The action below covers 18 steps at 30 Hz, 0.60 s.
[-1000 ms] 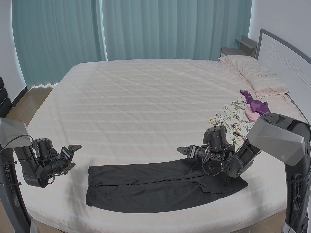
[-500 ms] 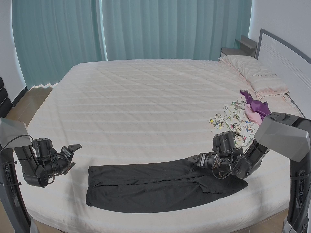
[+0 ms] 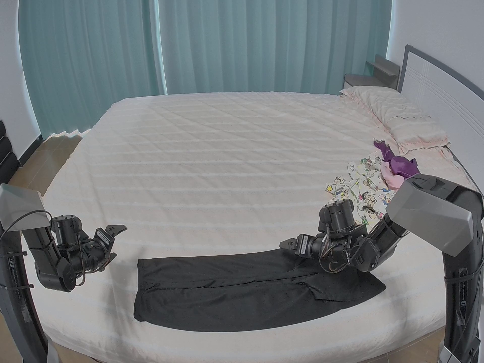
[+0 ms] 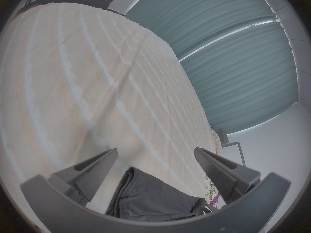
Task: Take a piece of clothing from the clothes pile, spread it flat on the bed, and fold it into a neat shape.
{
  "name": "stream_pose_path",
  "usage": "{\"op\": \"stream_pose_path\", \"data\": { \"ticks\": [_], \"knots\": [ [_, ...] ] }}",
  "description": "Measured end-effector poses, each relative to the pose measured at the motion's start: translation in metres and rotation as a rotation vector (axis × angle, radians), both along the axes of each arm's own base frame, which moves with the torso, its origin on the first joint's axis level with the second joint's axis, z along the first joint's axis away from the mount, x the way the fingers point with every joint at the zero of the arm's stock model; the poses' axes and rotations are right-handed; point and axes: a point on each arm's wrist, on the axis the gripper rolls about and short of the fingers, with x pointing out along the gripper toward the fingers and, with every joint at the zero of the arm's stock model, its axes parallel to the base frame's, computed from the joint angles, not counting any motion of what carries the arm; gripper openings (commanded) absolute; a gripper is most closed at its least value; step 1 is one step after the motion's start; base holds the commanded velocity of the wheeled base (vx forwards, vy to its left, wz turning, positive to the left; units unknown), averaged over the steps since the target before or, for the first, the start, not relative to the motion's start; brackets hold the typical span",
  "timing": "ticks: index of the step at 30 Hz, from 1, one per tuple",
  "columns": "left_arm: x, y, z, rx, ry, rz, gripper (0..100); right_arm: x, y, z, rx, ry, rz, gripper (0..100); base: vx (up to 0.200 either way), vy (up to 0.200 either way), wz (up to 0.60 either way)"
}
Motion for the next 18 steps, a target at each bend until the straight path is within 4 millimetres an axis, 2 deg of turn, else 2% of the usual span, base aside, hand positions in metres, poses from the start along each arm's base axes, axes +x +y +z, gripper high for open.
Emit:
{"op": "stream_pose_path", "data": {
  "ticks": [6, 11, 15, 18],
  "knots": [
    [0.002, -0.001, -0.001, 0.006, 0.000, 0.004, 100, 0.017, 0.013, -0.002, 0.022, -0.047, 0.004, 100, 0.000, 0.000, 0.00],
    [0.002, -0.002, -0.002, 0.007, 0.002, 0.005, 100, 0.023, 0.021, -0.004, 0.035, -0.087, -0.007, 100, 0.000, 0.000, 0.00],
    [0.002, -0.002, -0.002, 0.007, 0.001, 0.005, 100, 0.029, 0.017, 0.001, 0.047, -0.145, -0.050, 100, 0.000, 0.000, 0.00],
    [0.002, -0.002, -0.002, 0.007, 0.001, 0.005, 100, 0.030, 0.005, 0.004, 0.040, -0.146, -0.081, 100, 0.000, 0.000, 0.00]
  ]
}}
